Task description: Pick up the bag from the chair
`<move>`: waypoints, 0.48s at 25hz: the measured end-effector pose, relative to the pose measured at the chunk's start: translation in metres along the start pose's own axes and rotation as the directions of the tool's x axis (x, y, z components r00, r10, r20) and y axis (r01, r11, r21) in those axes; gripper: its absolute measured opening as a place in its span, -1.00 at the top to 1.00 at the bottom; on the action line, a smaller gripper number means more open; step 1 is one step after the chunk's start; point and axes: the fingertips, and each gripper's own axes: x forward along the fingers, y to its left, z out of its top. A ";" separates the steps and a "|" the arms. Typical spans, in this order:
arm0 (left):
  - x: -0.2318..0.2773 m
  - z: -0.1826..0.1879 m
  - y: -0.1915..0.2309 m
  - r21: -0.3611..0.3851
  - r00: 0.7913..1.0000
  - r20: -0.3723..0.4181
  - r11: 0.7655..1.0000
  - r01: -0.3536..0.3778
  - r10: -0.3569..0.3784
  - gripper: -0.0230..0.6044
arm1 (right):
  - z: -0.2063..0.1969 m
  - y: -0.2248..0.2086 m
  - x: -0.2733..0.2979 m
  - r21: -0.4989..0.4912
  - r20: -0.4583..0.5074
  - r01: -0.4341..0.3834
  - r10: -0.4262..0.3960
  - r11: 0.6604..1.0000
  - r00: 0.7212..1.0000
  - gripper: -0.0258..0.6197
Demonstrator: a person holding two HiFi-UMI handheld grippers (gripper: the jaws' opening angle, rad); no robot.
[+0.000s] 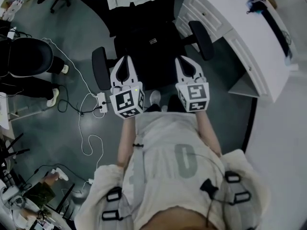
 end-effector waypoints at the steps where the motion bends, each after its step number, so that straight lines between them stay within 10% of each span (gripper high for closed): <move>1: 0.004 0.000 0.004 -0.006 1.000 0.001 1.000 0.002 -0.002 0.90 | 0.002 0.000 0.005 0.009 -0.003 0.003 -0.003 1.000 1.000 0.90; 12: 0.029 -0.006 0.001 -0.034 1.000 -0.025 0.999 -0.011 0.010 0.90 | 0.008 -0.029 0.031 0.030 -0.025 -0.002 0.003 1.000 1.000 0.90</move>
